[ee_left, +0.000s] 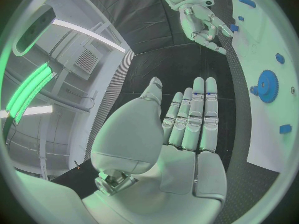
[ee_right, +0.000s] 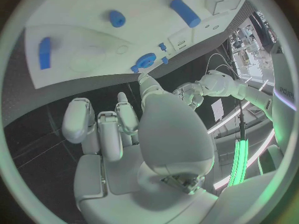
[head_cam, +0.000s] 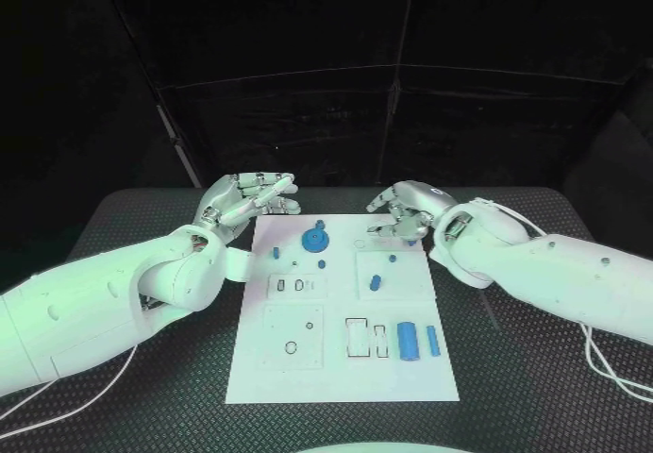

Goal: Assemble the parts on the task board

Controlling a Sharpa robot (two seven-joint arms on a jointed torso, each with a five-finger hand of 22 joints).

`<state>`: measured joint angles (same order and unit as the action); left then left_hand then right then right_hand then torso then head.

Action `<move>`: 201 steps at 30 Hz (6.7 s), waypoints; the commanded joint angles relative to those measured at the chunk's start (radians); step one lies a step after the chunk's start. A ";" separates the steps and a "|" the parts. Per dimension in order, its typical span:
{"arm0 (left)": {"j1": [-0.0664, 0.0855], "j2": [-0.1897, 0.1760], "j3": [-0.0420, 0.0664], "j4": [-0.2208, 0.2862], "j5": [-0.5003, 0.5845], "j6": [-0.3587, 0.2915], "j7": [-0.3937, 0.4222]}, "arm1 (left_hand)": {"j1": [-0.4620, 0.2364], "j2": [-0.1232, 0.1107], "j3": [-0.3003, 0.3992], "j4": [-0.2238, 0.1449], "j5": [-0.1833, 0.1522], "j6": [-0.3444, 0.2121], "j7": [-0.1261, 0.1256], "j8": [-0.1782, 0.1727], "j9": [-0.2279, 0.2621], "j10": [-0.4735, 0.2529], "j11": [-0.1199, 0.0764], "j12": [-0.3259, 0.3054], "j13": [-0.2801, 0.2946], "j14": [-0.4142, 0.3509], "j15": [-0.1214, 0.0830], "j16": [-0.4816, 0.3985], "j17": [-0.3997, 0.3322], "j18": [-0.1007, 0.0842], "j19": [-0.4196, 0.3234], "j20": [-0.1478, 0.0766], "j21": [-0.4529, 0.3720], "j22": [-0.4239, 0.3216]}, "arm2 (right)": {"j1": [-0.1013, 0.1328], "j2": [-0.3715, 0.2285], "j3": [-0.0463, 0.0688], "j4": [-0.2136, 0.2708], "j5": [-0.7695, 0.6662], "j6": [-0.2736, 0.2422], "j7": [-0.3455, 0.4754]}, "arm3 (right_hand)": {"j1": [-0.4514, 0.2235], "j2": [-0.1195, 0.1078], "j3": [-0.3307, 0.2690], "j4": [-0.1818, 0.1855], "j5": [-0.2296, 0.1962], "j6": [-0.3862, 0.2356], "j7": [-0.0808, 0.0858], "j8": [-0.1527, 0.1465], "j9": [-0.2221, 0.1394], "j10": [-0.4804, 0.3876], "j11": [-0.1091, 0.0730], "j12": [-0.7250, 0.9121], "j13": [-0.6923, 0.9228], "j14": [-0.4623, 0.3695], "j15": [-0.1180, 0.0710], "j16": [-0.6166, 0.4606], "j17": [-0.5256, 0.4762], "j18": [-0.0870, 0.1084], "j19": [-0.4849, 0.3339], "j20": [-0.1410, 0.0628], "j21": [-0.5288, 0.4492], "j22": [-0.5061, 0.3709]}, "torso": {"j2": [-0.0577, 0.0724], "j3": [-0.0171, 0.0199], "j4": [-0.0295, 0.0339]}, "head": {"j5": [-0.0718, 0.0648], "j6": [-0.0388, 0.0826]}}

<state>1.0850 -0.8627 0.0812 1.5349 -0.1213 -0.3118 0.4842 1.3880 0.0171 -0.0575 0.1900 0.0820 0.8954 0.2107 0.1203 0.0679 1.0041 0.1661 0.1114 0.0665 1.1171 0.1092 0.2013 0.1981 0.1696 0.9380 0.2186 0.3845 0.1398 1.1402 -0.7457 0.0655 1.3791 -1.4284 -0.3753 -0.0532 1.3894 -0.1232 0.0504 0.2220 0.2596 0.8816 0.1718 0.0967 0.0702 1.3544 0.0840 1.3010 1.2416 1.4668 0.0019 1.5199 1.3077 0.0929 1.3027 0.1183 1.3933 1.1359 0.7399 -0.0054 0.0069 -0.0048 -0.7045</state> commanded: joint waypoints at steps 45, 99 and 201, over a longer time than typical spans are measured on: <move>0.001 0.019 0.001 -0.021 -0.003 0.016 0.006 | 0.002 0.007 -0.006 0.001 -0.004 0.008 0.001 -0.004 -0.001 0.009 -0.002 -0.005 -0.001 0.004 0.004 -0.006 0.002 0.014 0.006 0.003 -0.007 -0.002 | -0.046 -0.066 0.000 -0.146 0.200 0.119 0.178 | 0.065 0.032 -0.033 -0.045 0.011 0.063 -0.012 0.025 0.008 -0.003 -0.011 -0.004 0.004 0.075 0.000 -0.001 0.127 -0.003 -0.005 -0.005 -0.005 -0.006 | -0.001 0.0011 -0.0031 | -0.030 -0.003; 0.001 0.020 0.001 -0.028 -0.003 0.018 0.001 | 0.003 0.008 -0.007 0.001 -0.004 0.010 0.000 -0.005 -0.001 0.010 -0.002 -0.006 -0.001 0.004 0.004 -0.008 0.003 0.014 0.006 0.003 -0.008 -0.003 | -0.051 -0.032 0.000 -0.183 0.149 0.093 0.171 | 0.091 0.114 0.024 -0.076 -0.014 0.194 -0.054 0.085 0.018 0.028 -0.047 0.021 0.037 0.080 -0.030 0.007 0.148 -0.008 0.014 -0.030 0.006 0.020 | -0.002 0.0018 -0.0034 | -0.032 -0.018; 0.001 0.037 0.001 -0.062 -0.003 0.018 -0.009 | 0.007 0.012 -0.009 -0.002 -0.004 0.013 0.000 -0.009 -0.001 0.015 -0.002 -0.011 -0.001 0.005 0.004 -0.015 0.006 0.014 0.007 0.003 -0.011 -0.006 | -0.089 0.255 -0.071 0.080 -0.181 0.149 -0.249 | 0.011 0.073 0.109 -0.127 -0.054 0.208 -0.069 0.100 0.028 0.034 -0.063 0.001 0.041 0.080 -0.048 0.003 0.144 -0.011 0.019 -0.053 0.008 0.030 | -0.003 -0.0004 -0.0033 | 0.041 -0.060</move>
<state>1.0844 -0.8255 0.0811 1.4724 -0.1215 -0.3037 0.4712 1.3927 0.0218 -0.0602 0.1873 0.0820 0.9025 0.2108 0.1164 0.0679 1.0112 0.1660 0.1046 0.0665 1.1171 0.1091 0.1930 0.2029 0.1696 0.9380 0.2186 0.3767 0.1346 1.0550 -0.4893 -0.0006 1.4616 -1.6014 -0.2733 -0.2897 1.4041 -0.0420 0.1634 0.0986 0.2105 1.0773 0.1191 0.2004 0.0876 1.3949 0.0214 1.3074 1.2831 1.4687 -0.0466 1.5266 1.3077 0.0930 1.3271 0.0650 1.4047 1.1673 0.7366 -0.0058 0.0036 0.0369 -0.7647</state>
